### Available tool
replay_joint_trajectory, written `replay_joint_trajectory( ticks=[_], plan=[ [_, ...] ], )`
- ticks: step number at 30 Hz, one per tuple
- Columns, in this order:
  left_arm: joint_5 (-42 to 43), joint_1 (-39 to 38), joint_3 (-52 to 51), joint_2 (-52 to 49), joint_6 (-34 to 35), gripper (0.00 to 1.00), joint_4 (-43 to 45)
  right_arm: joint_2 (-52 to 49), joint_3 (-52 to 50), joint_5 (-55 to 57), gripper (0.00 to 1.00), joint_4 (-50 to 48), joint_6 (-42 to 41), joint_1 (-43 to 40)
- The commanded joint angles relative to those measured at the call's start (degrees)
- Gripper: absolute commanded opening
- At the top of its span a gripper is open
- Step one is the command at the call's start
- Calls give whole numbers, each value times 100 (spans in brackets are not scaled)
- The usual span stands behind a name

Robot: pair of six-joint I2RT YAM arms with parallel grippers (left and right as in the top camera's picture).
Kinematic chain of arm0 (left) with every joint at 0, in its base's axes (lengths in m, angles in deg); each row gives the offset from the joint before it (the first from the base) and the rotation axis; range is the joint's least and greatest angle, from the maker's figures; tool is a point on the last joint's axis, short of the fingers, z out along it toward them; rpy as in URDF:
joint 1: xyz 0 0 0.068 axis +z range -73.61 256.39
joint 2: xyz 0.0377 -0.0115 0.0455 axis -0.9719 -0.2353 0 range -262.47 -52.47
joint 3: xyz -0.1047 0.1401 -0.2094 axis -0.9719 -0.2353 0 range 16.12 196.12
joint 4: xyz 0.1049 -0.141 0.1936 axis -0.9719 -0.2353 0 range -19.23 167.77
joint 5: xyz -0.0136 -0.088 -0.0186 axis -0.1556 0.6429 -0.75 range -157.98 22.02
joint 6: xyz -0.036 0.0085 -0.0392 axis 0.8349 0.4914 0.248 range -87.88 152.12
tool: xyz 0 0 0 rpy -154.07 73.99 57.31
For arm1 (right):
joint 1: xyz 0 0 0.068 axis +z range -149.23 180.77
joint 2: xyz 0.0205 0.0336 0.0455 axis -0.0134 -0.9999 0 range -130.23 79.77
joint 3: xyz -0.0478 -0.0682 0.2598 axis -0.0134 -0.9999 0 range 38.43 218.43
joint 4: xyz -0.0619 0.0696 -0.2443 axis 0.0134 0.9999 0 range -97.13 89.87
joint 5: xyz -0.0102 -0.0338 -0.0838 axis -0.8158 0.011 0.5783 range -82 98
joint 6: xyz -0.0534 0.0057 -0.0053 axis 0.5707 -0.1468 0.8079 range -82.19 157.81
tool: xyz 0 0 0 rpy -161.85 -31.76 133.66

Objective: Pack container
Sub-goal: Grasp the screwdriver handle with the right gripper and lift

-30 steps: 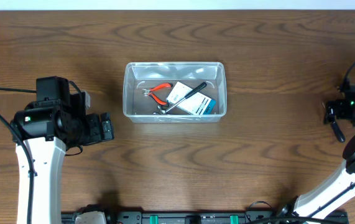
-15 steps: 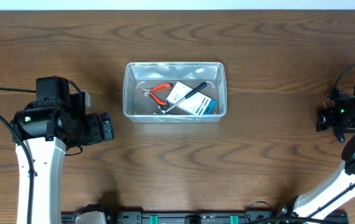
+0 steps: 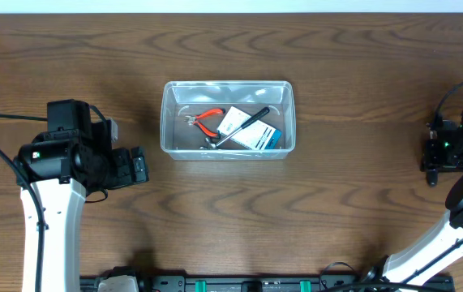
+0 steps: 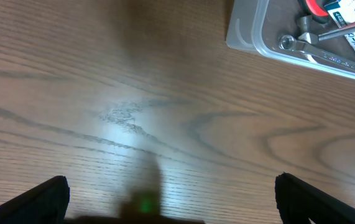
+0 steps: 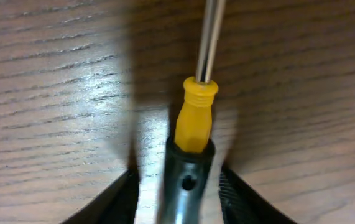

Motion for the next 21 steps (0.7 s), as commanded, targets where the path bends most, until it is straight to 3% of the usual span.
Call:
replay_joint_trajectory(
  ticks=[1,12,18,21],
  plan=[
    [-72,-15,33,11,7,98,-17,-66,-142,0,41,-55,-33,57],
    [-70,-15,33,11,7,98,-17,-66,-142,-2,24,-57,-33,57],
    [-70,-15,33,11,7,98,-17,-66,-142,-2,22,-74,-33,57],
    [-70,-15,33,11,7,98,-17,-66,-142,-2,16,-81,-33,57]
  ],
)
